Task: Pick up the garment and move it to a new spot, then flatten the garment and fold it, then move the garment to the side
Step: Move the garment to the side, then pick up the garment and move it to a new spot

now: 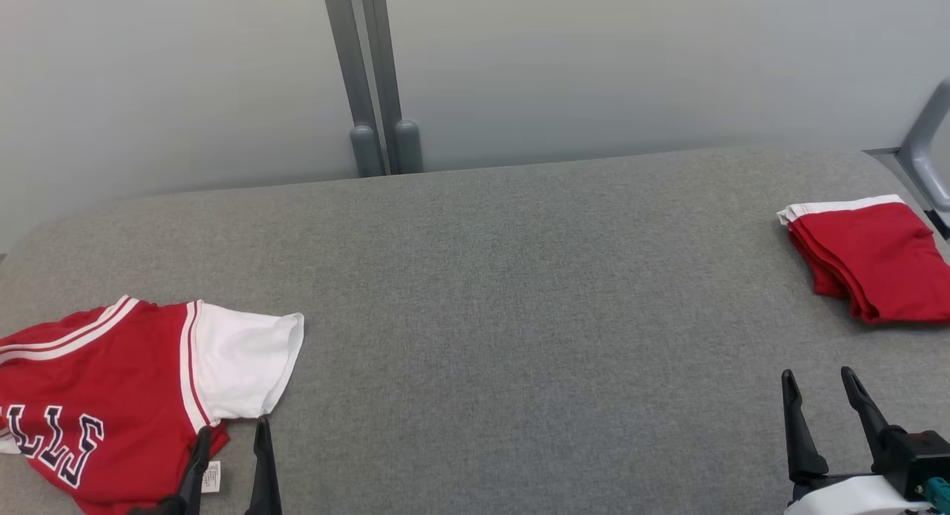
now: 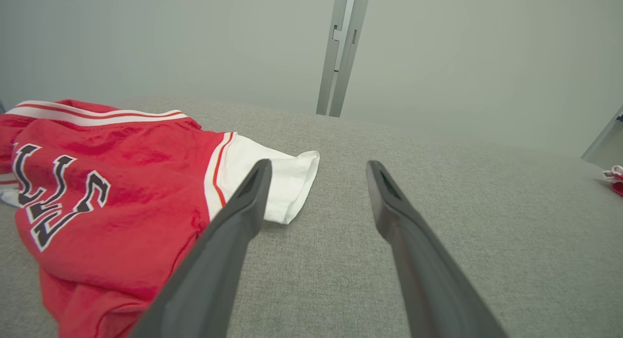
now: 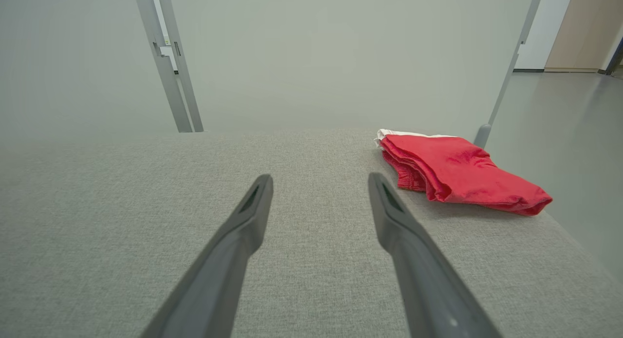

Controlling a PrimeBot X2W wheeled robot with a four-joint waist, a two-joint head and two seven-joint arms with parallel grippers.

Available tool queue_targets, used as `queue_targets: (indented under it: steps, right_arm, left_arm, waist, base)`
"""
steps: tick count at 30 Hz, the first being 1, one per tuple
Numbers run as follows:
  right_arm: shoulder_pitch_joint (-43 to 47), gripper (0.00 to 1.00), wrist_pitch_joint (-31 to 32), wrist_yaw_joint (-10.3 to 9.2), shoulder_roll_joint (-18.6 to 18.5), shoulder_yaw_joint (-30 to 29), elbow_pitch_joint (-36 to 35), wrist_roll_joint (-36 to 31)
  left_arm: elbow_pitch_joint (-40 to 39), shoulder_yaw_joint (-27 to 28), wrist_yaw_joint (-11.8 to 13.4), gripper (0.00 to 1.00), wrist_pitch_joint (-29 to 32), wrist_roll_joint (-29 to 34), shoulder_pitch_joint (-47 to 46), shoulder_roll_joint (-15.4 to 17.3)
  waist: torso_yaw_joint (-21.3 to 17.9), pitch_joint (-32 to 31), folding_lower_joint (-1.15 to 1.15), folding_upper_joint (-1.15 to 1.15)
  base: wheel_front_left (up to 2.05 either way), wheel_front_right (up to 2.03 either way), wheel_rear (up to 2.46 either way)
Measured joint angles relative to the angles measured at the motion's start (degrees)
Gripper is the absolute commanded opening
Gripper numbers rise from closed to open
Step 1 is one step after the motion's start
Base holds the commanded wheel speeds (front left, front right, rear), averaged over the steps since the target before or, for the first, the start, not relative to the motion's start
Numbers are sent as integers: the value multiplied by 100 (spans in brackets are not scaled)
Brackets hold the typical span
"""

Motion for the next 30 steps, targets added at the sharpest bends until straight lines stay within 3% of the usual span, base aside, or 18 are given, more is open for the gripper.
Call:
queue_targets:
  steps: [13, 30]
  right_arm:
    - [41, 100, 0, 0, 24, 167, -79, -18]
    - [35, 100, 0, 0, 107, 621, -97, 34]
  left_arm:
    - [-2, -14, -32, 100, 0, 78, -12, 0]
    - [-44, 105, -20, 100, 0, 21, 297, 2]
  waist:
    - [368, 17, 0, 0]
    - [1972, -119, 0, 0]
  base:
    - [0, 0, 0]
    - [0, 0, 0]
